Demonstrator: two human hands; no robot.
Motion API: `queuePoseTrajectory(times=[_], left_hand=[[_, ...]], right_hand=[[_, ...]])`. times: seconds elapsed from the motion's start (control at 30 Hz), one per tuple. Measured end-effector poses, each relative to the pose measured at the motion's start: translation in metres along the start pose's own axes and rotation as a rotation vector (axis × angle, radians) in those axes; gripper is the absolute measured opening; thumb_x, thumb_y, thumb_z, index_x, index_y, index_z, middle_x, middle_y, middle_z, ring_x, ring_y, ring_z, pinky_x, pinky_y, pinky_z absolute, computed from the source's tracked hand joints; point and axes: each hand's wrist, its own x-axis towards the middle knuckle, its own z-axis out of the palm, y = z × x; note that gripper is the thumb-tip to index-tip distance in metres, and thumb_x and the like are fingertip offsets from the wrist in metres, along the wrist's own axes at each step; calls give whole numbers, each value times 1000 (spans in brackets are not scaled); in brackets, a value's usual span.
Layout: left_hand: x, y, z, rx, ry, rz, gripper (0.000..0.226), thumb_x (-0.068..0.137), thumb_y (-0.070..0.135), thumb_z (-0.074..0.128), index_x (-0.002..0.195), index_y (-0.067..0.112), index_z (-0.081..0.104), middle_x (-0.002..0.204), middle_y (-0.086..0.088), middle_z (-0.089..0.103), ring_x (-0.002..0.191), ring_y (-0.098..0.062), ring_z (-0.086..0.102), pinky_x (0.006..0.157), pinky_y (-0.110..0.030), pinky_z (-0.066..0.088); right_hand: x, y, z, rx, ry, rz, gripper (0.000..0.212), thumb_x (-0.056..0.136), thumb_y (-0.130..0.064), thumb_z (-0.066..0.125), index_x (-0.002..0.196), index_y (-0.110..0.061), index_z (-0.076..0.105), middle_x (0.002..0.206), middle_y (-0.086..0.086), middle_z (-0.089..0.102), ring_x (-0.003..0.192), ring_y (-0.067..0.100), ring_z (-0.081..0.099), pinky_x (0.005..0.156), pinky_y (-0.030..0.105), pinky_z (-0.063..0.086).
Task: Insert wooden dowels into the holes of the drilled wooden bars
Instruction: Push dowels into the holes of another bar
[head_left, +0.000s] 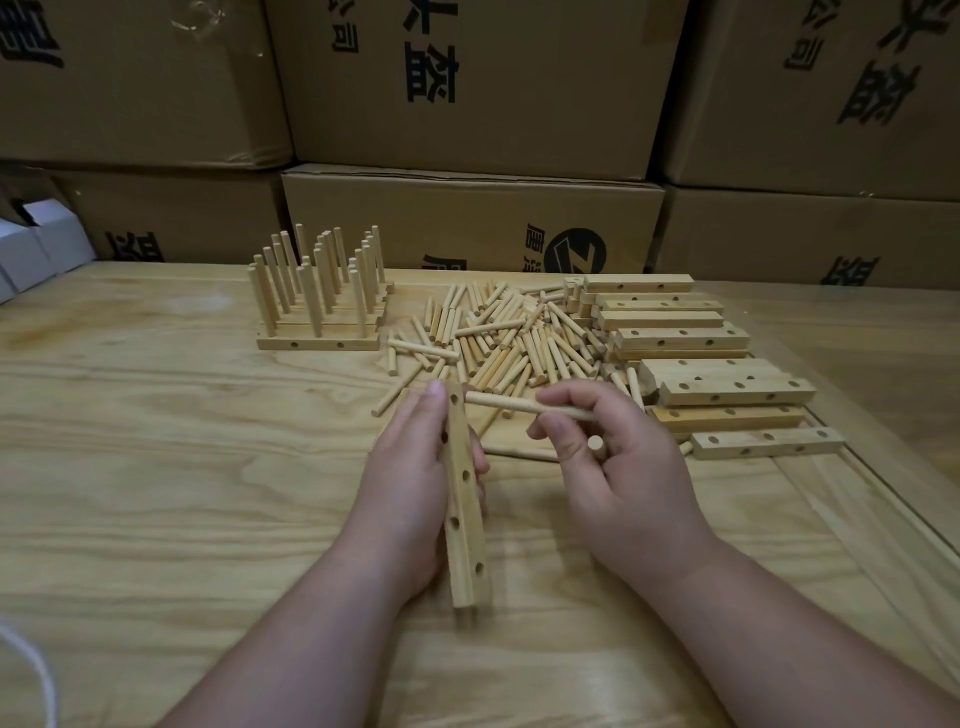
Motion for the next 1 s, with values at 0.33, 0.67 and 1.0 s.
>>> queuePoseTrajectory(times=[0.33, 0.67, 1.0], left_hand=[[-3, 3, 1, 168, 60, -22, 53, 98, 64, 46, 68, 29, 72, 60, -4, 62, 46, -15, 55, 47, -30, 45], [-5, 4, 4, 176, -9, 3, 52, 76, 71, 56, 87, 25, 79, 64, 0, 64, 55, -9, 58, 55, -26, 47], [-5, 3, 2, 197, -25, -3, 49, 77, 70, 61, 89, 27, 80, 67, 0, 66, 57, -9, 59, 54, -23, 48]], right_hand=[[2, 2, -3, -74, 3, -95, 13, 99, -18, 56, 109, -20, 65, 96, -21, 59, 85, -1, 58, 73, 8, 40], [4, 4, -6, -109, 69, -150, 13, 98, -19, 60, 101, -11, 69, 89, -15, 61, 80, 2, 57, 69, 14, 44], [8, 8, -11, -140, 68, -135, 11, 95, -18, 62, 96, -12, 72, 83, -5, 65, 82, 4, 58, 70, 11, 42]])
